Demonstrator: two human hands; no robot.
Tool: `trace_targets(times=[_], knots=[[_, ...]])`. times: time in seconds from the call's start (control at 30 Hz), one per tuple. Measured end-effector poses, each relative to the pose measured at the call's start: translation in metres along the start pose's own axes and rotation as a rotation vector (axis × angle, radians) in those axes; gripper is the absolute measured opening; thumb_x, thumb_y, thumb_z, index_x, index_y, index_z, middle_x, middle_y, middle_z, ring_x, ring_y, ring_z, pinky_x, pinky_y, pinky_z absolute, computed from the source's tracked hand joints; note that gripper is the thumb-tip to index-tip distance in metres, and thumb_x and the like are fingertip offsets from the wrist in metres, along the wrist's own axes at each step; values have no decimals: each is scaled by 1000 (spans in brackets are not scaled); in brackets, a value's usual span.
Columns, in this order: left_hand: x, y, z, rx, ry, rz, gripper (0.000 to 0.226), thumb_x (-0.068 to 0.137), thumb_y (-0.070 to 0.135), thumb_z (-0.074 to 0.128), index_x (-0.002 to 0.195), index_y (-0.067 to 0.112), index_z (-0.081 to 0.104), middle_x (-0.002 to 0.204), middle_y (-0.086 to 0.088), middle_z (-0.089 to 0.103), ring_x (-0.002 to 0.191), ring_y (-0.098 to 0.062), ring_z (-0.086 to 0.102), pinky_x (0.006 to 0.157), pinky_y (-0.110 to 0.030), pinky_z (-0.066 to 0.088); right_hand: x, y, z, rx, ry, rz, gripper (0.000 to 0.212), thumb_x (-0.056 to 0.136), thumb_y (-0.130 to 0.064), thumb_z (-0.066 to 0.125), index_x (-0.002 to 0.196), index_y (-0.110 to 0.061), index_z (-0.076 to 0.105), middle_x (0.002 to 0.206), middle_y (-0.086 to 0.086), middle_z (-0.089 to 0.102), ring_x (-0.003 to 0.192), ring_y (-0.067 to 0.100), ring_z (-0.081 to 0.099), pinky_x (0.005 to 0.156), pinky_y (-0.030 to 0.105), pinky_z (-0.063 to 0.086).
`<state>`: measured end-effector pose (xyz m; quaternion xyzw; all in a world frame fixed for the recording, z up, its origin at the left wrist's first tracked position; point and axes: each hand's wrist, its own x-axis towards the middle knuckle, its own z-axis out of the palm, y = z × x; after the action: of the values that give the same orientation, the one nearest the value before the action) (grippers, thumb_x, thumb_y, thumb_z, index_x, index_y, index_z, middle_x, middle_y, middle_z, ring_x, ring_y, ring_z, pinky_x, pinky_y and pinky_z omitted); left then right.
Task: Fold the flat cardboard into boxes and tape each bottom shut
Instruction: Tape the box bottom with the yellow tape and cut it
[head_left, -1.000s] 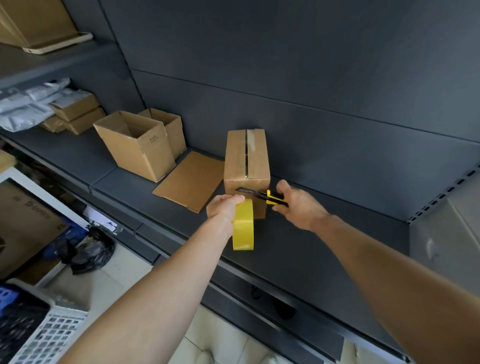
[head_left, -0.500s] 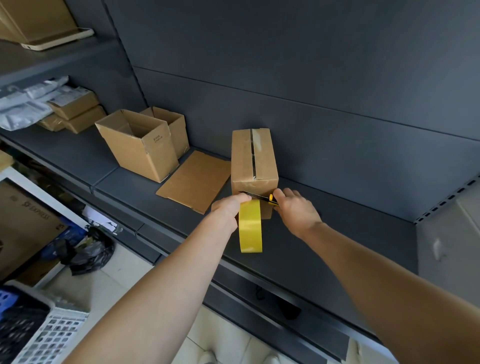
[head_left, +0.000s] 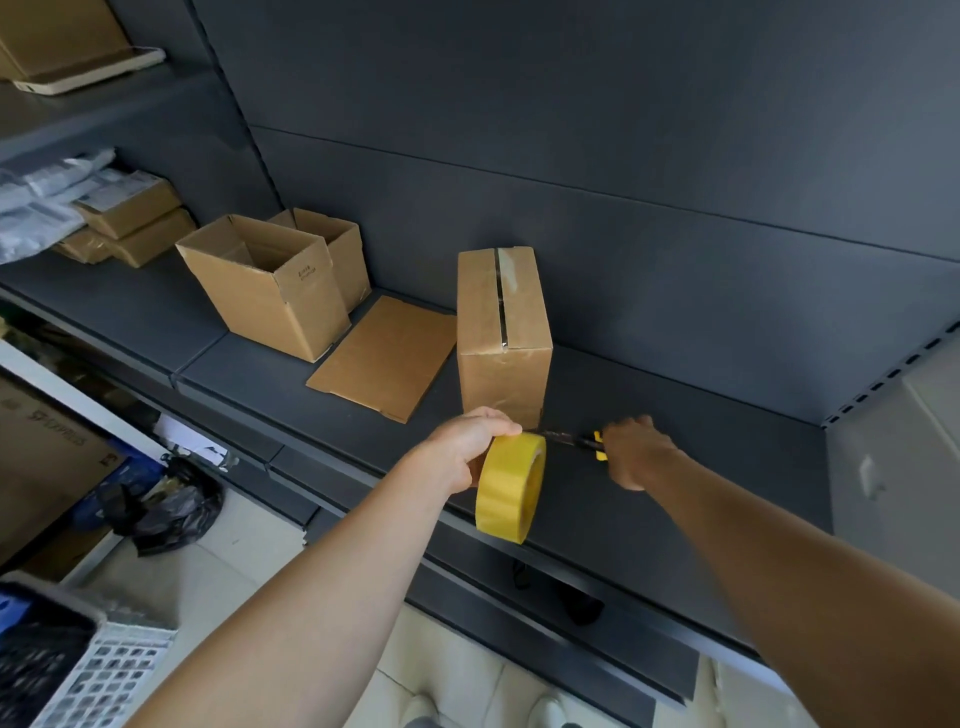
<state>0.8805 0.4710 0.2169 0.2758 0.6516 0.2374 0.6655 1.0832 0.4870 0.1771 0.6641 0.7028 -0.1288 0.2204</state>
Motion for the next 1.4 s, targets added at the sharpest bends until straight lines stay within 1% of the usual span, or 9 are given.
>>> trace_targets(times=[0.27, 0.37, 0.47, 0.57, 0.77, 0.9, 1.23, 1.3, 1.4], knots=[[-1, 2, 47, 84, -88, 65, 15, 94, 14, 58, 82, 19, 52, 79, -3, 55, 68, -16, 53, 62, -31, 46, -13, 40, 20, 97, 128, 154, 51, 87, -6, 58, 134, -4, 38, 133, 15, 40, 125, 32, 38, 100, 40, 40], [0, 5, 64, 101, -89, 91, 14, 94, 14, 58, 82, 19, 52, 82, -4, 55, 72, -18, 53, 63, -32, 47, -17, 43, 6, 504, 256, 238, 34, 99, -33, 45, 112, -3, 55, 117, 18, 57, 108, 33, 54, 86, 38, 46], [-1, 7, 83, 148, -100, 131, 18, 94, 13, 57, 78, 19, 52, 80, -5, 55, 72, -19, 52, 60, -31, 46, -27, 40, -18, 1231, -132, 384, 60, 96, -54, 40, 85, 1, 60, 77, 14, 66, 59, 22, 61, 53, 26, 50], [-4, 11, 100, 205, -116, 182, 23, 95, 11, 56, 75, 20, 51, 76, -4, 54, 67, -18, 52, 56, -29, 44, -39, 49, -26, 1523, -494, 428, 50, 94, -52, 49, 84, -3, 57, 60, 7, 63, 44, 13, 56, 37, 15, 37], [-13, 14, 126, 190, -223, 215, 23, 96, 9, 52, 75, 17, 51, 88, -8, 57, 87, -26, 56, 71, -38, 49, -45, 78, -33, 1867, -382, 503, 21, 95, -19, 55, 78, -7, 52, 48, 5, 52, 31, 9, 48, 31, 12, 37], [-21, 19, 140, 99, -193, 201, 3, 96, 9, 54, 98, 8, 55, 102, -13, 62, 95, -28, 60, 78, -38, 49, -46, 83, -42, 1925, -186, 572, 17, 94, -16, 55, 79, -9, 54, 62, 6, 49, 25, 9, 44, 30, 13, 39], [-21, 11, 137, 183, 78, 38, 65, 76, 12, 79, 127, 2, 40, 120, -12, 61, 88, -25, 68, 75, -38, 49, -36, 71, -34, 1587, 92, 648, 16, 85, -18, 68, 87, -6, 59, 72, 7, 51, 48, 17, 51, 46, 24, 54], [-18, 8, 131, 297, 62, 124, 45, 82, 14, 74, 118, 3, 48, 106, -10, 64, 82, -20, 65, 69, -33, 52, -34, 62, -35, 1397, 66, 568, 13, 86, -16, 67, 88, -4, 61, 70, 7, 52, 50, 18, 55, 63, 28, 59], [-22, 26, 115, 354, 104, 354, 5, 91, 10, 60, 90, 12, 55, 89, -6, 63, 77, -17, 63, 83, -37, 55, -31, 44, -35, 1115, 84, 486, 12, 85, -13, 65, 77, -6, 60, 72, 8, 58, 54, 23, 63, 54, 29, 57]])
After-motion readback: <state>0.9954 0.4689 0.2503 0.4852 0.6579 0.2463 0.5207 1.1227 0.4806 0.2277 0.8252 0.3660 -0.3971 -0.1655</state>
